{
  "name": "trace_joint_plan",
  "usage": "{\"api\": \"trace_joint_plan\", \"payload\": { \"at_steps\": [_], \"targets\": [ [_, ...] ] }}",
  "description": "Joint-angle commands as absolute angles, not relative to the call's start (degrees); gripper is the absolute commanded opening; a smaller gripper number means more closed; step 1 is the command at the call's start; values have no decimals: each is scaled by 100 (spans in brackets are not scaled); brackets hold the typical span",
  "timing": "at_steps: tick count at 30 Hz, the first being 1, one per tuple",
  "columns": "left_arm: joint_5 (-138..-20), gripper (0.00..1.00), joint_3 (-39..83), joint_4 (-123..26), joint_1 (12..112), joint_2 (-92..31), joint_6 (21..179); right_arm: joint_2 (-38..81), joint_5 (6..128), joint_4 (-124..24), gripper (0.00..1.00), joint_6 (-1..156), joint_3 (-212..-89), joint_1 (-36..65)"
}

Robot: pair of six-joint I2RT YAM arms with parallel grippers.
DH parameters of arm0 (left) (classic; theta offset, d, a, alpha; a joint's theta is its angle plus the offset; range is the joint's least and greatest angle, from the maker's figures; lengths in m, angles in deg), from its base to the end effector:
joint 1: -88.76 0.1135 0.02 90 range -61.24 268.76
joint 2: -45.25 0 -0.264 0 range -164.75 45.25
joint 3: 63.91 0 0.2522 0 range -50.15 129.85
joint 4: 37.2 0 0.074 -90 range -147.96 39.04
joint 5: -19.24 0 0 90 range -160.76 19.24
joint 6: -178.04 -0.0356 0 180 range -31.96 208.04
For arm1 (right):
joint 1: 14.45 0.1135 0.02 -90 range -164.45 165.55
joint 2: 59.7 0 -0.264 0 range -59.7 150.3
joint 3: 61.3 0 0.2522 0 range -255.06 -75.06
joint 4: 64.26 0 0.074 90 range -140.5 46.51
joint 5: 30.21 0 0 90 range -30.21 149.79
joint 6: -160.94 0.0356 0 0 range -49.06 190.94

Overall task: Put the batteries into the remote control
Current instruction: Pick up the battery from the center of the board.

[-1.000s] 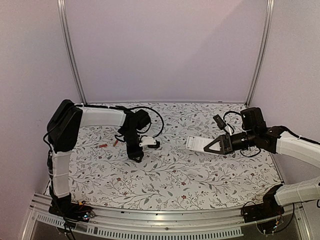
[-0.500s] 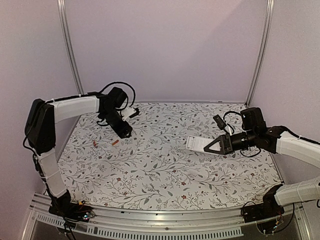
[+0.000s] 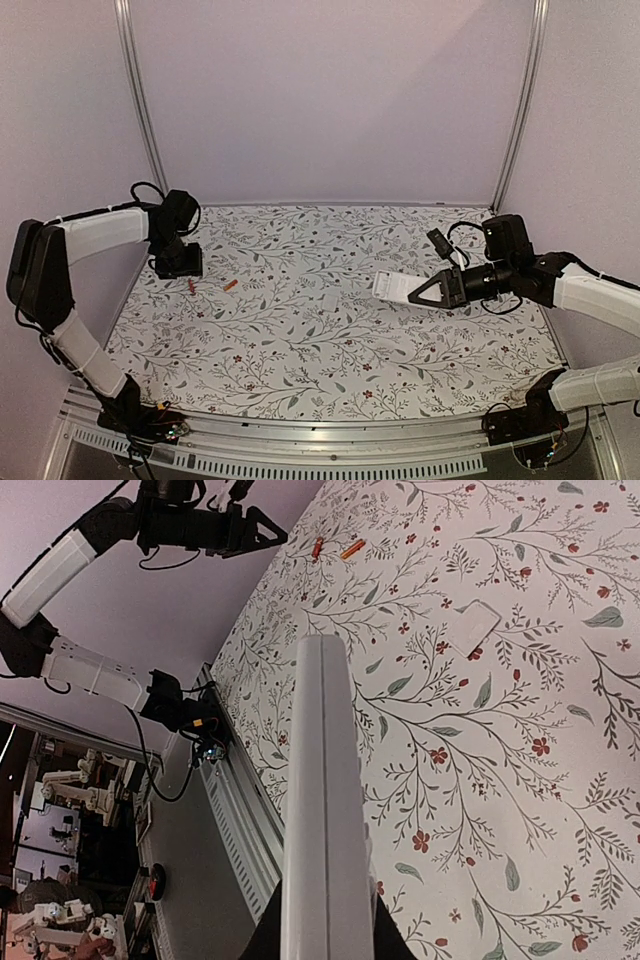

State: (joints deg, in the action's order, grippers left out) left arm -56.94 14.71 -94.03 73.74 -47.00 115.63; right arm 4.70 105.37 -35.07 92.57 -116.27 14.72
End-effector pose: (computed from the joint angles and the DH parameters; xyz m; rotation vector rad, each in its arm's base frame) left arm 0.3033 -0.0726 0.2155 -0.3561 2.7121 0.1377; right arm 0.1902 0.1353 0.2485 -0.6173 2.2727 1.3524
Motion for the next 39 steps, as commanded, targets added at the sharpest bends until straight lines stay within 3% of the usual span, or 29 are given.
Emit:
{"api": "trace_joint_plan", "payload": {
  "at_steps": [1,14,25,39],
  "targets": [
    [-5870,60,1337,-9263,7857,-4828,12177,394,10582,-3508,0,9186,-11557,1434],
    [-6452,54,2080,-8986,8085,-5851,11778,445,10541,-3503,0,9201,-11592,1432],
    [-6511,42,2337,-8850,8094,-6667,11809,493,10515,-3507,0,9194,-11597,1435],
    [-6310,0,2267,-8970,8229,-6978,11884,512,10525,-3478,0,9171,-11619,1423]
  ]
}}
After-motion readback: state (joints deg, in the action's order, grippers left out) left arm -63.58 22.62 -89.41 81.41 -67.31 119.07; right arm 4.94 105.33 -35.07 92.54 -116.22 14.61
